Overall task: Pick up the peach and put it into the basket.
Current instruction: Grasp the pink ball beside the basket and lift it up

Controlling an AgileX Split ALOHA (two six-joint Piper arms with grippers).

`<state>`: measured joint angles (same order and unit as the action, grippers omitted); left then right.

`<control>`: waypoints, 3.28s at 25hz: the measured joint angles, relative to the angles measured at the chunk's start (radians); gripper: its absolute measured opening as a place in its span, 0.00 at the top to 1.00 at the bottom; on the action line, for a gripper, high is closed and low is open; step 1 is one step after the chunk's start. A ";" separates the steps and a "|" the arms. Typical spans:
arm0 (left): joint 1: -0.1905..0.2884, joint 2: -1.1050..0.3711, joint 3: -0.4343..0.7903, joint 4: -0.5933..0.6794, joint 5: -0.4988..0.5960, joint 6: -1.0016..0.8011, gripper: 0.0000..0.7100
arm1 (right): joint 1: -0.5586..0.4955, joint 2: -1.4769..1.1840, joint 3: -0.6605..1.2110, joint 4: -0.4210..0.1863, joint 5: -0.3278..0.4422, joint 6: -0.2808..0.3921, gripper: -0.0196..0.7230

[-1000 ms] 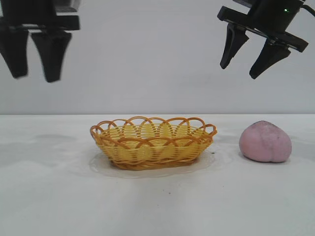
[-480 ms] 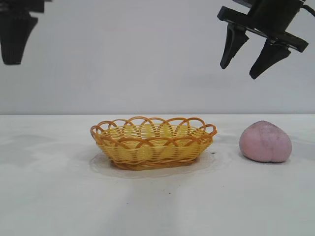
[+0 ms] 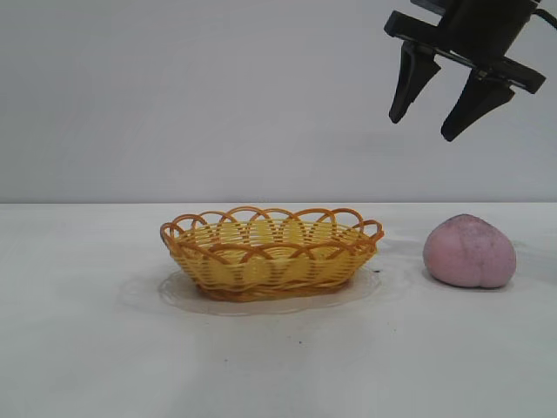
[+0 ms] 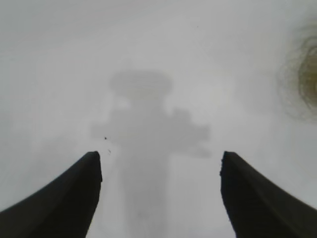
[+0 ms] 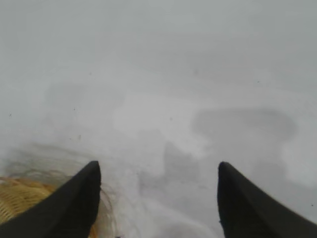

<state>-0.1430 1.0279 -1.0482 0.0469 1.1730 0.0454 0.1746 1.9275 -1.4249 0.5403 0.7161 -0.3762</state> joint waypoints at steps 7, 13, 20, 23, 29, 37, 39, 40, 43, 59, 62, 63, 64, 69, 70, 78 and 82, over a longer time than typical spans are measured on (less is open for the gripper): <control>0.000 -0.347 0.256 -0.002 -0.009 -0.039 0.36 | 0.000 0.000 0.000 0.000 0.002 -0.004 0.41; 0.000 -0.664 0.435 -0.002 -0.011 -0.043 0.36 | 0.000 0.000 0.000 0.000 0.024 -0.004 0.41; 0.000 -1.014 0.536 -0.002 -0.018 -0.072 0.36 | 0.000 0.000 0.000 0.000 0.057 -0.005 0.41; 0.000 -1.045 0.558 -0.004 -0.032 -0.076 0.36 | 0.000 -0.002 0.000 0.000 0.072 -0.005 0.41; 0.000 -1.046 0.558 -0.006 -0.047 -0.076 0.36 | 0.000 -0.054 0.000 -0.017 0.101 -0.025 0.41; 0.000 -1.047 0.558 -0.006 -0.049 -0.076 0.36 | 0.000 -0.133 0.000 -0.065 0.239 -0.047 0.41; 0.007 -1.047 0.558 -0.006 -0.050 -0.076 0.36 | 0.000 -0.135 0.000 -0.066 0.283 -0.050 0.41; 0.018 -1.047 0.558 -0.006 -0.050 -0.076 0.36 | 0.000 -0.137 0.000 -0.068 0.298 -0.050 0.41; 0.079 -1.047 0.558 -0.006 -0.050 -0.076 0.36 | 0.000 -0.137 0.000 -0.079 0.344 -0.038 0.41; 0.133 -1.047 0.558 -0.006 -0.051 -0.076 0.36 | 0.003 -0.130 0.000 -0.242 0.458 0.140 0.54; 0.133 -1.047 0.558 -0.006 -0.051 -0.076 0.36 | 0.037 -0.098 0.000 -0.278 0.465 0.173 0.54; 0.133 -1.047 0.558 -0.006 -0.051 -0.076 0.36 | 0.058 -0.086 0.000 -0.291 0.465 0.181 0.54; 0.133 -1.047 0.558 -0.006 -0.051 -0.076 0.36 | 0.081 -0.075 0.000 -0.308 0.465 0.197 0.54; 0.133 -1.047 0.558 -0.006 -0.051 -0.076 0.36 | 0.158 0.010 0.000 -0.410 0.453 0.284 0.54; 0.133 -1.047 0.558 -0.006 -0.051 -0.076 0.36 | 0.160 0.028 0.000 -0.409 0.445 0.288 0.54; 0.133 -1.047 0.558 -0.006 -0.051 -0.076 0.36 | 0.160 0.137 -0.002 -0.418 0.429 0.296 0.69; 0.133 -1.047 0.558 -0.006 -0.051 -0.076 0.36 | 0.160 0.140 -0.004 -0.447 0.419 0.283 0.90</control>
<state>-0.0102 -0.0193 -0.4902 0.0410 1.1221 -0.0309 0.3348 2.0678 -1.4287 0.0933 1.1350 -0.0933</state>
